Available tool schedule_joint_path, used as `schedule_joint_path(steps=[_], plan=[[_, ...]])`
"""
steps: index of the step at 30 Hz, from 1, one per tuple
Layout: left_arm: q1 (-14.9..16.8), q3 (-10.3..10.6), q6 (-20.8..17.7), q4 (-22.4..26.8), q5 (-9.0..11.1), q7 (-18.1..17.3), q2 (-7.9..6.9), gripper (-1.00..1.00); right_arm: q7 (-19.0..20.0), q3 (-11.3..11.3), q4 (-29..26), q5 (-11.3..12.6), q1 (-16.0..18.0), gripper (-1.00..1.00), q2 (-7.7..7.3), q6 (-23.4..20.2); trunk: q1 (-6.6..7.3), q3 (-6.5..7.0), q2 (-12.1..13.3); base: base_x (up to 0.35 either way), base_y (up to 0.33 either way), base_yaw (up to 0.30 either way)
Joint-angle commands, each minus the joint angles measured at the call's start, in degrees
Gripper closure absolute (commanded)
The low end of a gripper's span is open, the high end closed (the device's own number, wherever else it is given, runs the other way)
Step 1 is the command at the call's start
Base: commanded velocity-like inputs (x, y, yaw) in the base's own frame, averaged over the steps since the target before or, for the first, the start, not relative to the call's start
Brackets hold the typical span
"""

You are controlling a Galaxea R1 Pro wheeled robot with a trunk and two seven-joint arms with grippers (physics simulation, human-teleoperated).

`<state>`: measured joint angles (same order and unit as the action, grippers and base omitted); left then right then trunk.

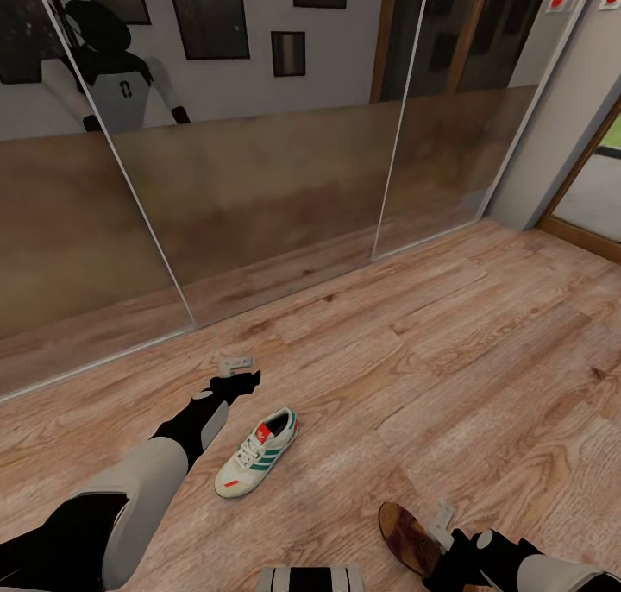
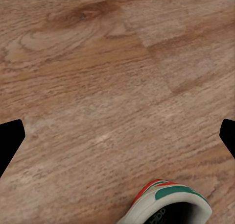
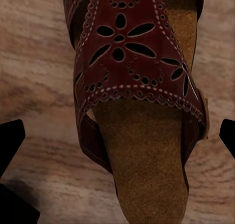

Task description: Pick up the two gym shoes and the two sandals from the corridor floor and place them onto the hallstand (shoe rack) in the corridor, making sure they are on the rack and not on the floor. Arrange them so the two gym shoes are next to each other and the two sandals are next to each other.

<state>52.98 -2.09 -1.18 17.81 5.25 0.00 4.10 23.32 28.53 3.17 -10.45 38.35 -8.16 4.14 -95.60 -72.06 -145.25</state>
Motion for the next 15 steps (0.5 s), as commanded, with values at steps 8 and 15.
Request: schedule_joint_path(steps=[8,15], plan=[[0.01,-0.19,-0.10,0.03,0.54,0.00,0.03,-1.00,0.04,-0.22,0.17,-0.70,0.03,-1.00,-0.10,0.40,0.01,-0.04,-0.02,0.000,0.000,0.000],[0.01,-0.19,-0.11,0.03,0.55,0.00,0.03,-1.00,0.00,-0.23,0.17,-0.71,-0.30,-1.00,-0.17,0.37,0.01,-0.04,-0.02,0.000,0.000,0.000]])
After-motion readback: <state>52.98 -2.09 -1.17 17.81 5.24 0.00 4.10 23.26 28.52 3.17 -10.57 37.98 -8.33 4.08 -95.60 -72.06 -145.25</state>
